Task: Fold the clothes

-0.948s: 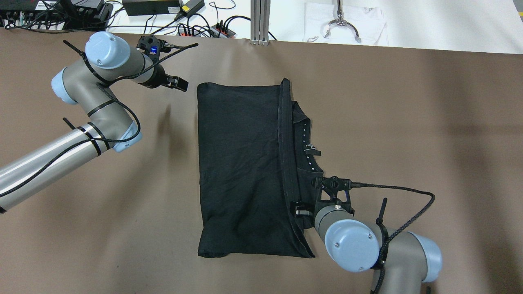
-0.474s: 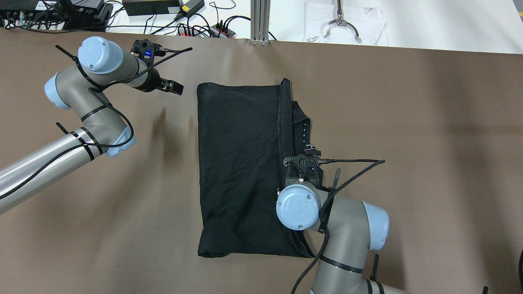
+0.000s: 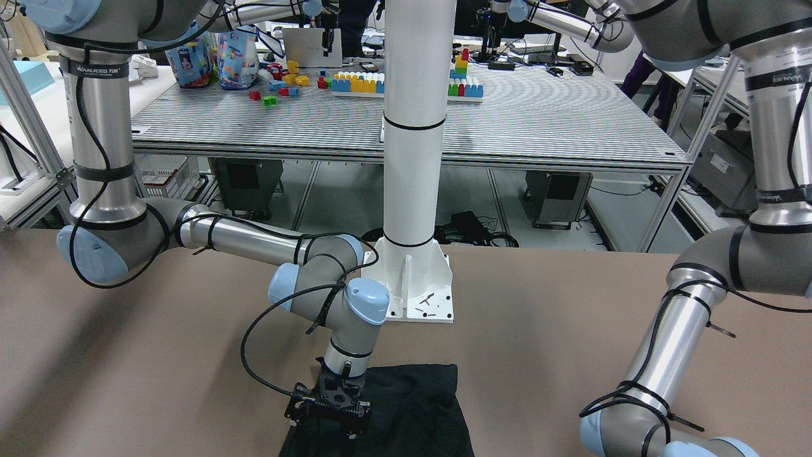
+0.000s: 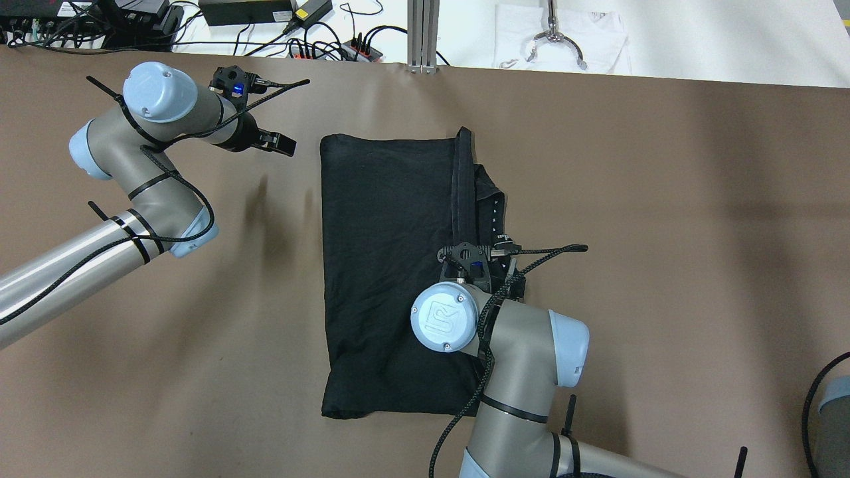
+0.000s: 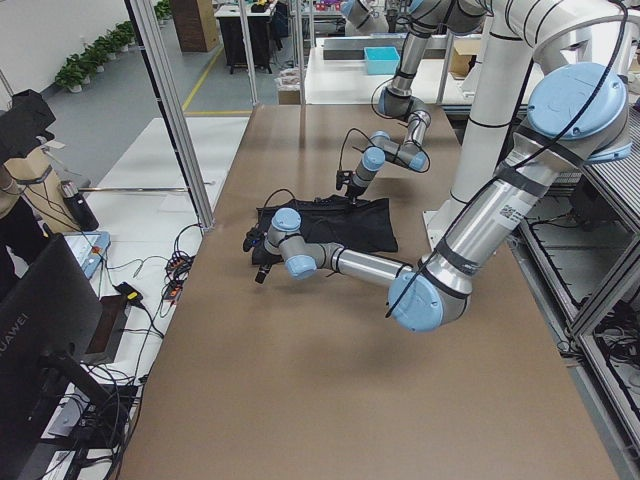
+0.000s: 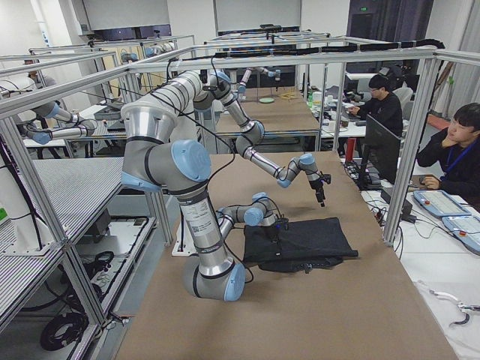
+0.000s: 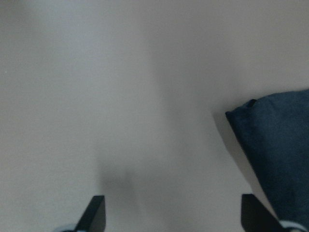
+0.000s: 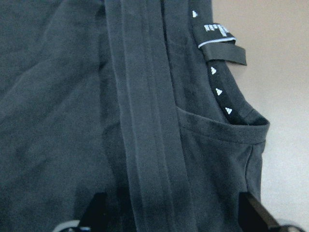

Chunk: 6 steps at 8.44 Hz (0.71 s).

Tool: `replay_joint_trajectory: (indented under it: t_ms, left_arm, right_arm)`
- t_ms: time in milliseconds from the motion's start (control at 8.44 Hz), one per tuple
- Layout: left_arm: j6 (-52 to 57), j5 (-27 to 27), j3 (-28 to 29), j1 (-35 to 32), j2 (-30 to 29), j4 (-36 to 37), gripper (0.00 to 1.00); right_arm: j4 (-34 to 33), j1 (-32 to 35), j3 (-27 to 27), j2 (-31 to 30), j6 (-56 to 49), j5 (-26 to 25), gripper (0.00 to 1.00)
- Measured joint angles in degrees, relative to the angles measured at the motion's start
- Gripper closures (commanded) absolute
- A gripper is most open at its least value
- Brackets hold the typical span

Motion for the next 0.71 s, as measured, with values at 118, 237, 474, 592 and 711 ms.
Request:
replay_joint_trajectory:
  t_ms: [118,237,474,592,711]
  left_arm:
    - [0.0,0.0,0.0,0.0,0.1,0.0,0.0]
    - [0.0,0.0,0.0,0.0,0.2,0.0,0.0]
    - [-0.1,0.0,0.0,0.0,0.2,0.0,0.0]
    - [-0.1,0.0,0.0,0.0,0.2,0.0,0.0]
    - [-0.1,0.0,0.0,0.1,0.2,0.0,0.0]
  right_arm:
    - [0.1,0.1,-0.2,0.3,-0.1,0.2,0.05]
    - [0.2,0.3,-0.3,0.3,-0.1,0.4,0.05]
    - [0.2,0.6,-0.3,0.2,-0.2,0.4,0.05]
    - [0.1,1.1,-0.4,0.0,-0.2,0.5,0.05]
    - [0.1,1.8,-0.4,-0.2,-0.2,1.2,0.05]
